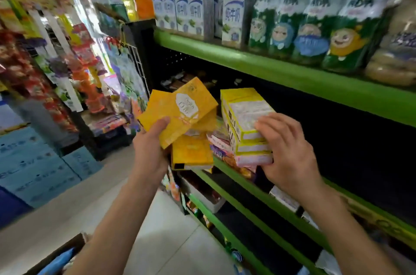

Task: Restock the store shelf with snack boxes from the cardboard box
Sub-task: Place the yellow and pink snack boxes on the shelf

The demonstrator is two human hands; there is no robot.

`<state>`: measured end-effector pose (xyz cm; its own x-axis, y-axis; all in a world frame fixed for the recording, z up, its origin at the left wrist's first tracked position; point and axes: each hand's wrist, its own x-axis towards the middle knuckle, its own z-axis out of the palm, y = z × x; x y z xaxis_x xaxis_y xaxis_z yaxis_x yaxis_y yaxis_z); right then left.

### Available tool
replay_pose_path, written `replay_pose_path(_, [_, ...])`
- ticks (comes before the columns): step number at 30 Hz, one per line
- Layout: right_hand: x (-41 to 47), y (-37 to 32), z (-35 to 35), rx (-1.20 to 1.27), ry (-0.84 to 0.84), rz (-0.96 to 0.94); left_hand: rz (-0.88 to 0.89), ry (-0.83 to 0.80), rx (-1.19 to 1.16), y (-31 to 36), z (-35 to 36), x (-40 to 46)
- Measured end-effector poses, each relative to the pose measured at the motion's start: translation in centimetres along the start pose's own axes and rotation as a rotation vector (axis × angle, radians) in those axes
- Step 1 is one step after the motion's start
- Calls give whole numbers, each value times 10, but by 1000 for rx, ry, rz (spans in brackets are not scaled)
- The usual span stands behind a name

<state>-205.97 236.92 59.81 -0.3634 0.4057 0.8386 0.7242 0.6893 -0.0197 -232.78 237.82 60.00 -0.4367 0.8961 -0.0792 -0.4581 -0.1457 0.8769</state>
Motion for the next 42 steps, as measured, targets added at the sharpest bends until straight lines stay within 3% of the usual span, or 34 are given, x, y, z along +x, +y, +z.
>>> replay_pose_path(4, [-2,-9,23,-250,58,115,-208,-200,5,8,13,60])
replay_pose_path(8, [-1,-19,26,-450,5,231,-377,-327,37,1,42,92])
replay_pose_path(18, [-22,9,3,-758,-117,625,-679,-507,115,-54,157,69])
replay_pose_path(22, [-45,32,-23,-787,-236,792,-748,-593,161,-79,195,53])
replay_pose_path(25, [-57,51,-44,-715,-381,1014,-803,-764,301,-91,212,43])
replay_pose_path(28, [-63,65,-59,-659,-466,1121,-775,-920,477,-99,222,49])
replay_pose_path(33, [-65,73,-69,-555,-567,1169,-718,-1020,722,-96,223,66])
replay_pose_path(37, [-60,58,-49,-599,-379,1040,-743,-967,563,-97,212,80])
replay_pose_path(42, [-38,29,-12,-567,-140,837,-643,-917,495,-96,187,89])
